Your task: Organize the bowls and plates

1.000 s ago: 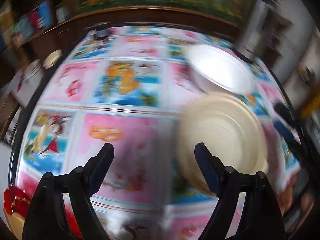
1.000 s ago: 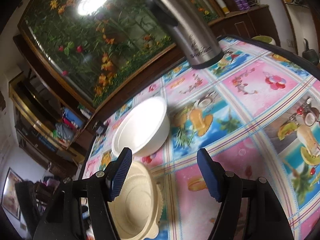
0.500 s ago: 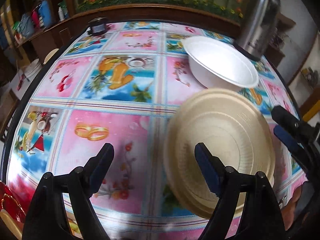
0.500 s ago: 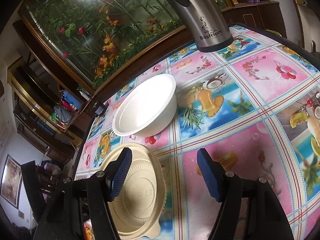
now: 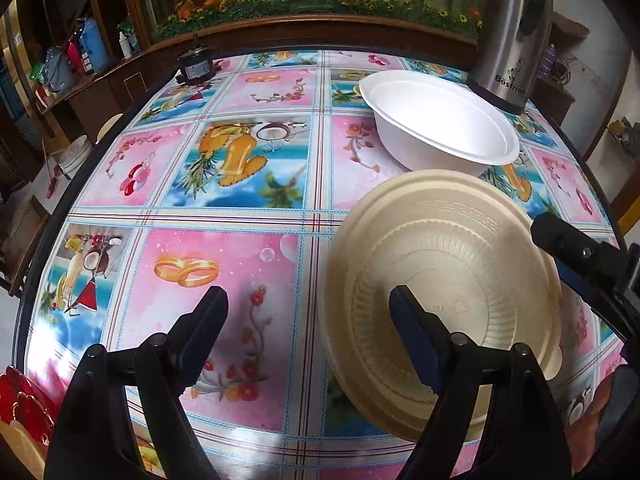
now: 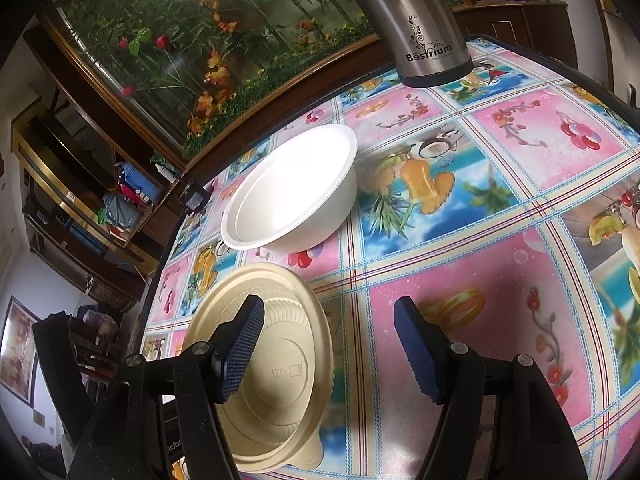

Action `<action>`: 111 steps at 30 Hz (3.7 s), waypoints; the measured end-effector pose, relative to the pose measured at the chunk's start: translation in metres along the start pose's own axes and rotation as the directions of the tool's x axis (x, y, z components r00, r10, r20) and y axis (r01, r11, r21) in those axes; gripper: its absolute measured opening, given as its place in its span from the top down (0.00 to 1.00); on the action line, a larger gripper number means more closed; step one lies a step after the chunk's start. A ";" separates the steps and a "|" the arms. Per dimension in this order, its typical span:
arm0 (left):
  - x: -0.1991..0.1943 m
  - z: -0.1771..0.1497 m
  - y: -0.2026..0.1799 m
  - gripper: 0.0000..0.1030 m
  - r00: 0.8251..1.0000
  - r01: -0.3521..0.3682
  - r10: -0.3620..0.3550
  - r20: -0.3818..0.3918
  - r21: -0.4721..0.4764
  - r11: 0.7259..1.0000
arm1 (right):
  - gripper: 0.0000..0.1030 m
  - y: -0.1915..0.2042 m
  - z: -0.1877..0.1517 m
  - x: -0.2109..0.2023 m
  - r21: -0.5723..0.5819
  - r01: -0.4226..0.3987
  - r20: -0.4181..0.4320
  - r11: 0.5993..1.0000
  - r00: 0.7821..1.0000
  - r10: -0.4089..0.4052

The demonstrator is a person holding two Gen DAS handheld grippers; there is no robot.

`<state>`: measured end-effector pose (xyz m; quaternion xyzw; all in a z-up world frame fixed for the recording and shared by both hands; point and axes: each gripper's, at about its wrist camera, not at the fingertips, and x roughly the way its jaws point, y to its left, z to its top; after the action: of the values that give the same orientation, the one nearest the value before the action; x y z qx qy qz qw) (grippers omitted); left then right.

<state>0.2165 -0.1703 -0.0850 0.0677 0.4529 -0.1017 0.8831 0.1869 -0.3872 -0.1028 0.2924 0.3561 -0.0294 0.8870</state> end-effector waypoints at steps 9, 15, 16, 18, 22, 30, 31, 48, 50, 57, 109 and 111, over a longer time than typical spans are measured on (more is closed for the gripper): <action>-0.001 -0.001 -0.001 0.19 1.000 -0.006 0.006 0.010 0.008 1.000 | 0.32 0.005 -0.004 0.001 -0.014 0.000 -0.018 1.000 1.000 0.000; -0.001 -0.001 -0.002 0.19 1.000 -0.009 0.009 0.008 0.011 1.000 | 0.32 0.004 -0.004 0.002 -0.008 0.001 -0.019 1.000 1.000 -0.002; -0.001 -0.001 -0.002 0.19 1.000 -0.009 0.008 0.009 0.010 1.000 | 0.32 0.004 -0.004 0.002 -0.007 0.001 -0.020 1.000 1.000 -0.001; -0.001 -0.001 -0.002 0.19 1.000 -0.008 0.008 0.010 0.008 1.000 | 0.32 0.004 -0.004 0.002 -0.007 0.000 -0.020 1.000 1.000 0.000; -0.001 -0.002 -0.002 0.19 1.000 -0.009 0.009 0.007 0.011 1.000 | 0.32 0.005 -0.005 0.003 -0.006 0.000 -0.024 1.000 1.000 0.000; 0.001 -0.002 0.000 0.19 1.000 -0.013 0.013 0.001 0.007 1.000 | 0.32 0.006 -0.006 0.003 -0.005 -0.004 -0.027 1.000 1.000 0.003; 0.001 -0.002 0.000 0.19 1.000 -0.013 0.013 0.000 0.007 1.000 | 0.32 0.006 -0.006 0.003 -0.005 -0.003 -0.028 1.000 1.000 0.003; 0.003 -0.002 0.004 0.19 0.999 -0.036 0.036 -0.005 -0.004 0.999 | 0.33 0.010 -0.008 0.005 -0.024 0.003 -0.033 1.000 0.999 -0.003; 0.003 -0.002 0.004 0.19 0.999 -0.037 0.037 -0.006 -0.003 0.999 | 0.33 0.010 -0.007 0.005 -0.028 0.006 -0.034 1.000 0.999 -0.007; 0.004 -0.002 0.003 0.19 0.999 -0.037 0.037 -0.007 -0.001 0.999 | 0.34 0.009 -0.007 0.007 -0.023 0.014 -0.033 1.000 0.999 -0.014; 0.006 -0.002 0.004 0.19 0.999 -0.021 0.020 -0.025 -0.004 1.000 | 0.44 0.011 -0.009 0.009 -0.035 0.025 -0.029 0.999 0.999 -0.026; 0.006 -0.002 0.004 0.19 0.999 -0.019 0.019 -0.028 -0.003 1.000 | 0.44 0.011 -0.009 0.009 -0.034 0.025 -0.030 0.999 0.999 -0.026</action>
<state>0.2191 -0.1669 -0.0912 0.0720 0.4647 -0.0917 0.8778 0.1911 -0.3720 -0.1079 0.2732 0.3738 -0.0300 0.8859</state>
